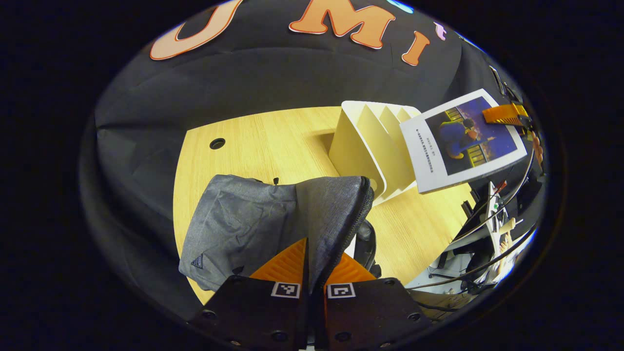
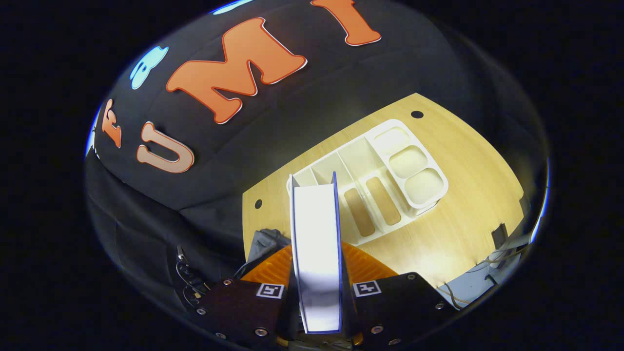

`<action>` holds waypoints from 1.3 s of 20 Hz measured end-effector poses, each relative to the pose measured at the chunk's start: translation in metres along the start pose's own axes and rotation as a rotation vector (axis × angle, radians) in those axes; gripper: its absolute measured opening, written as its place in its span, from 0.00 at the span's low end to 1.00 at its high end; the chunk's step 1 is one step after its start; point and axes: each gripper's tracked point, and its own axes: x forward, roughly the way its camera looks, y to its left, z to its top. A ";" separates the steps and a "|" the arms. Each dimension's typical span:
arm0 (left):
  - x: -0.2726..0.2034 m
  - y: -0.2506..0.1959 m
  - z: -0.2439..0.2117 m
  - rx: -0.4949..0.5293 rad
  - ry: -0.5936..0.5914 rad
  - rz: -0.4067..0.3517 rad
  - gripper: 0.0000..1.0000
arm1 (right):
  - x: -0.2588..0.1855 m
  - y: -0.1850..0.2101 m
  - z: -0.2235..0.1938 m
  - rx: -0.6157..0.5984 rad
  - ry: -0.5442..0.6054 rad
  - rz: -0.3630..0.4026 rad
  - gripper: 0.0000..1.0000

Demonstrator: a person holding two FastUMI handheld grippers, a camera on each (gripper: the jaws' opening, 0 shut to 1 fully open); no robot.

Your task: Open the schoolbag, grab two books from the bookshelf and put them into the schoolbag.

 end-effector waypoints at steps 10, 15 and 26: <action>-0.003 0.003 0.003 0.118 0.004 -0.051 0.06 | 0.010 0.034 -0.078 -0.020 -0.040 0.081 0.36; -0.004 0.002 0.004 0.156 0.007 -0.063 0.06 | 0.042 0.055 -0.123 0.040 -0.025 0.171 0.36; -0.005 0.002 0.006 0.205 -0.001 -0.061 0.06 | 0.123 0.077 -0.188 0.183 -0.041 0.295 0.36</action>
